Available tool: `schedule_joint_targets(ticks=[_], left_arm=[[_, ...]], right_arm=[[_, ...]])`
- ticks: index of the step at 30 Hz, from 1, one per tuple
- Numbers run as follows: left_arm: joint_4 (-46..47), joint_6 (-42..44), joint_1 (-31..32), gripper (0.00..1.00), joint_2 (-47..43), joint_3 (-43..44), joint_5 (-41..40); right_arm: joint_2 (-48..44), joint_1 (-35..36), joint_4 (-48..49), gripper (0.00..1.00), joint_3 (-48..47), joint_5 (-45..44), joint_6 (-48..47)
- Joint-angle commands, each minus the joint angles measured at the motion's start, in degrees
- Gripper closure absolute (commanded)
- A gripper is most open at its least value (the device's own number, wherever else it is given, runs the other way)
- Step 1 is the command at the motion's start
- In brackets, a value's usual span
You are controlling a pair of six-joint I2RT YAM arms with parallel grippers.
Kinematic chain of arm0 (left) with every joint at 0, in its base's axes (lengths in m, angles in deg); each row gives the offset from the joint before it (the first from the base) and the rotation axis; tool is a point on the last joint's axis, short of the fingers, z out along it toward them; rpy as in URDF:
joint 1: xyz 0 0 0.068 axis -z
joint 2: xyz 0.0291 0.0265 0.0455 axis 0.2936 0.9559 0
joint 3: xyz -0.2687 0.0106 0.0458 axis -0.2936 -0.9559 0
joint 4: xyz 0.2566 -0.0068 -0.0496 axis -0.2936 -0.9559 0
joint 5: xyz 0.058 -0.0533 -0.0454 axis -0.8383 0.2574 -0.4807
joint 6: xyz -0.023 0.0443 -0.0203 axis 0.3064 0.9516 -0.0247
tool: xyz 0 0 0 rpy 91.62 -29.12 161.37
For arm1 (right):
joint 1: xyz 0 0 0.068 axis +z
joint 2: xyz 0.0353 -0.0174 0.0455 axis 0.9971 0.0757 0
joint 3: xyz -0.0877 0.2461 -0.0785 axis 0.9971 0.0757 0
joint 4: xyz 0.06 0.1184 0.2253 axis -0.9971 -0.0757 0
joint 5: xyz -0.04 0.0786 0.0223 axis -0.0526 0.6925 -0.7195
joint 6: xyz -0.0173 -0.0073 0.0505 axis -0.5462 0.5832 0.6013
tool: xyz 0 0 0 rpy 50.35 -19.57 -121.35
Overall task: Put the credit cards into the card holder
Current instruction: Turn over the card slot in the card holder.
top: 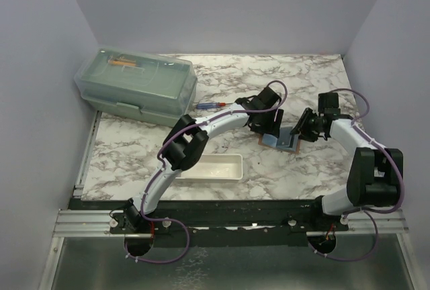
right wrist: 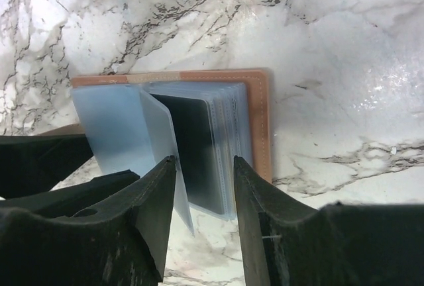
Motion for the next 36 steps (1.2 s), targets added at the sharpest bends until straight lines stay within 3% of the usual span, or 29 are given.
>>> schedule_joint_targets(ticks=[1,5,10,13,16,22,25,27,29,33,36], left_arm=[[-3.1,2.0,-0.5,0.32,-3.1,-1.1,0.1],[-4.2,3.0,-0.9,0.29,-7.7,-2.9,1.0],[-4.1,4.2,-1.4,0.28,-15.7,-7.7,1.7],[-4.2,4.8,-1.9,0.27,-21.1,-11.3,3.1],[-4.2,5.1,-3.3,0.26,-27.6,-17.1,5.6],[-5.3,3.6,-9.6,0.24,-42.7,-30.3,10.1],[-9.9,4.0,-12.3,0.24,-49.8,-34.2,7.6],[-14.2,4.6,-13.6,0.24,-53.8,-35.8,4.6],[-18.8,4.8,-14.3,0.24,-57.3,-37.1,0.0],[-26.9,4.6,-15.0,0.24,-62.4,-40.7,-8.3],[-31.7,2.0,-15.7,0.24,-64.3,-43.8,-14.4]], right_arm=[[2.5,-0.1,-0.2,0.56,1.0,-1.7,-0.4],[3.7,-0.1,-2.2,0.56,1.6,-8.0,0.4],[4.7,-0.1,3.6,0.61,3.9,1.9,0.4],[5.6,0.0,6.1,0.69,4.1,6.4,0.2],[5.3,0.0,7.5,0.77,5.2,7.5,-0.5],[5.9,1.1,10.6,0.83,5.0,12.3,-0.7],[5.8,2.2,8.5,0.83,3.1,7.9,-1.7],[5.6,2.9,3.5,0.8,0.4,1.0,-3.3],[4.3,5.1,0.7,0.69,-1.8,-4.0,-4.6],[0.5,8.5,-2.1,0.49,-4.7,-7.0,-6.0],[-1.9,10.9,-2.8,0.45,-6.3,-6.3,-5.9]])
